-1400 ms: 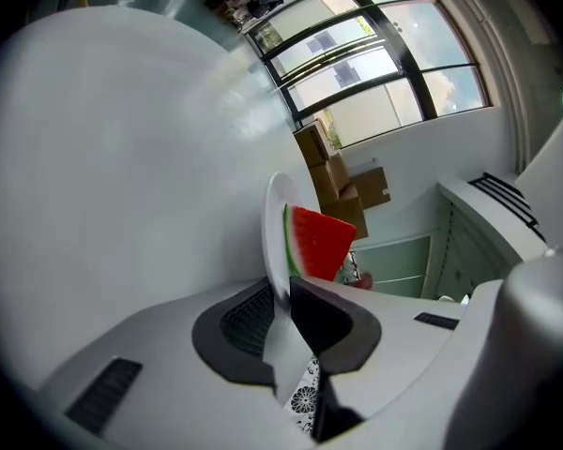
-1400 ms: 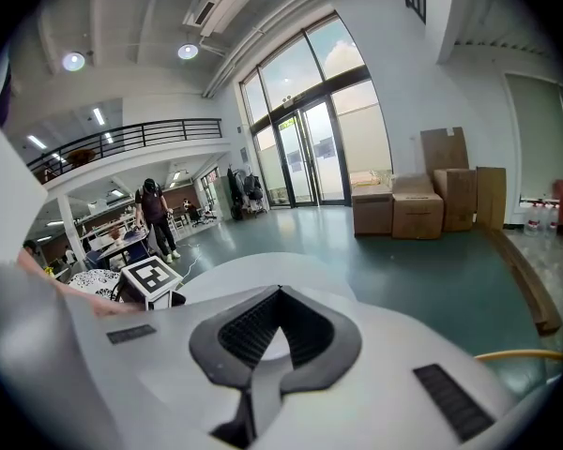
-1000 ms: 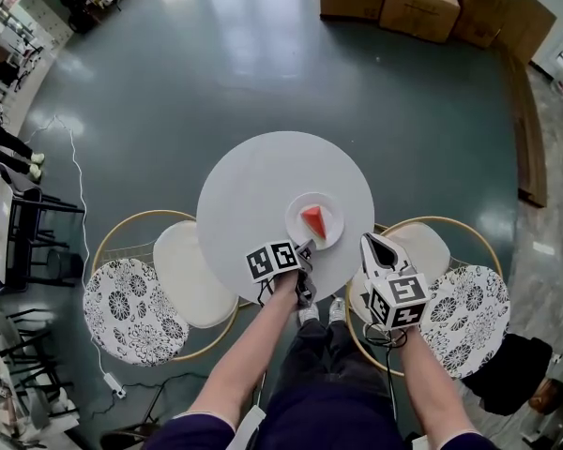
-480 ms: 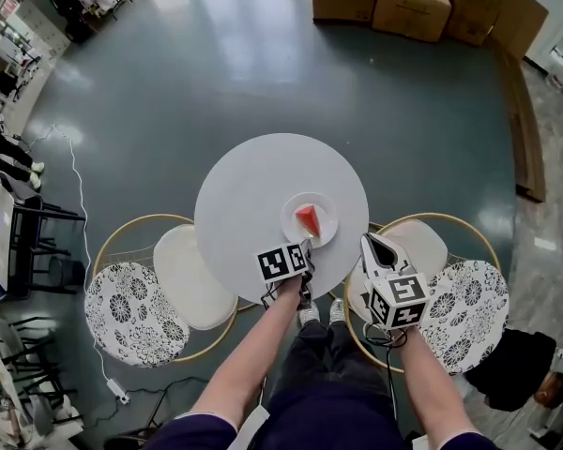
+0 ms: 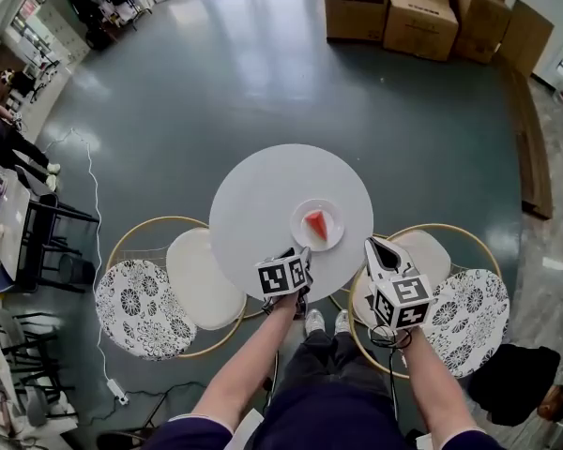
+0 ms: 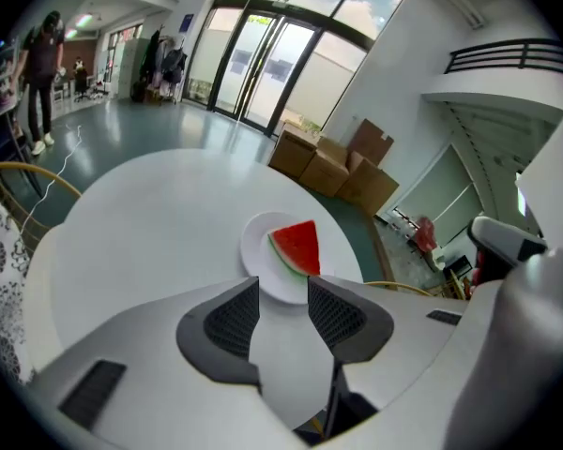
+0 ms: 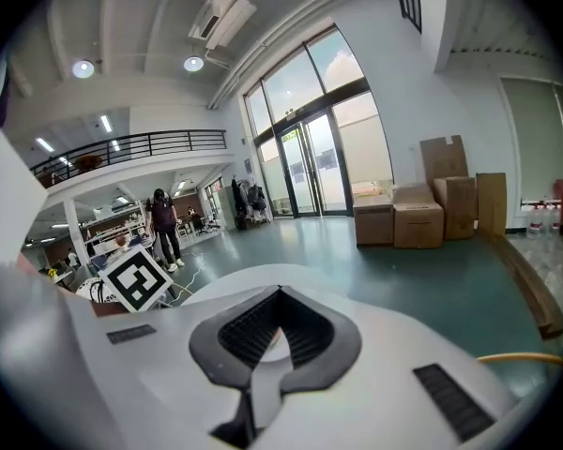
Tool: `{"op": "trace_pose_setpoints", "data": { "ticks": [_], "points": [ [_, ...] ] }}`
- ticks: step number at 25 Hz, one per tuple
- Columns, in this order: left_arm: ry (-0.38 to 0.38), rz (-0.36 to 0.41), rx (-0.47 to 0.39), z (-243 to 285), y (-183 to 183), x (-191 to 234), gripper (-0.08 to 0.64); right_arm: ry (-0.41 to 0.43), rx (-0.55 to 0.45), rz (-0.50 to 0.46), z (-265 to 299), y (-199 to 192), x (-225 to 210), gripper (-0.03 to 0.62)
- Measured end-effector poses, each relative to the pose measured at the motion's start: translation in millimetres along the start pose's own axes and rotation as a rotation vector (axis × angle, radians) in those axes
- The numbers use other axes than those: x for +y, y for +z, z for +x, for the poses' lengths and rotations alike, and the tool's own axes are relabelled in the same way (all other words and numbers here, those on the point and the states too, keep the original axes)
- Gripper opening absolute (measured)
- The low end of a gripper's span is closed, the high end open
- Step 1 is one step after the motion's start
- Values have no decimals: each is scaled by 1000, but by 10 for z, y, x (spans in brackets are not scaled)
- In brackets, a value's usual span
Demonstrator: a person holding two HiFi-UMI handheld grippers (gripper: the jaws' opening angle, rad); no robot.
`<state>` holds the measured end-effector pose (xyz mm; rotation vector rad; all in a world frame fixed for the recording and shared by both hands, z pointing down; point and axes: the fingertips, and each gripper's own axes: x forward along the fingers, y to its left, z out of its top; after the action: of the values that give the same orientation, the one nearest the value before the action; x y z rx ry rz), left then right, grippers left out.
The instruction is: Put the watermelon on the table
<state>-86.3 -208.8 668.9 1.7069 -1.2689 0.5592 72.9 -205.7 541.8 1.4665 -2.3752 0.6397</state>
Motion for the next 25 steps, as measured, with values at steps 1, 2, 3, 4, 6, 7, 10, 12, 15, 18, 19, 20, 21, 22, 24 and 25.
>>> {"op": "trace_pose_setpoints", "data": {
  "ticks": [1,2,3,4,6,7,10,12,15,18,19,20,21,22,24,25],
  "points": [
    [-17,35,-32,-119,61,-55,160,10,-7,-7,-14,51,35,3],
    [-41,71,-68,-243,121,-120,160,20,-16,-16,-31,106,72,3],
    [-67,105,-108,-370,181,-190,160,29,-25,-24,-48,164,110,4],
    [-92,135,-149,-499,238,-261,160,38,-37,-32,-65,222,148,3],
    [-132,187,-224,-746,327,-392,160,58,-61,-44,-104,329,226,3],
    [-146,212,-257,-860,356,-456,158,70,-73,-50,-128,375,268,3],
    [-174,283,-343,-1176,429,-643,156,113,-104,-78,-201,498,409,3],
    [-184,333,-399,-1377,487,-753,152,138,-123,-104,-243,584,507,3],
    [-203,415,-480,-1683,589,-911,74,171,-165,-136,-298,769,664,3],
    [-240,455,-545,-1955,668,-1034,21,201,-219,-153,-368,990,830,3],
    [-251,460,-565,-2033,691,-1071,9,211,-237,-158,-396,1057,880,3],
    [-262,463,-583,-2104,714,-1111,6,219,-254,-164,-427,1119,924,3],
    [-273,465,-600,-2167,733,-1153,6,227,-271,-170,-463,1176,962,3],
    [-283,468,-614,-2221,750,-1195,6,235,-287,-175,-505,1232,994,3],
    [-300,476,-638,-2320,783,-1277,6,252,-319,-178,-600,1339,1047,3],
    [-310,477,-647,-2363,798,-1314,6,262,-333,-176,-648,1386,1070,3]
  ]
}}
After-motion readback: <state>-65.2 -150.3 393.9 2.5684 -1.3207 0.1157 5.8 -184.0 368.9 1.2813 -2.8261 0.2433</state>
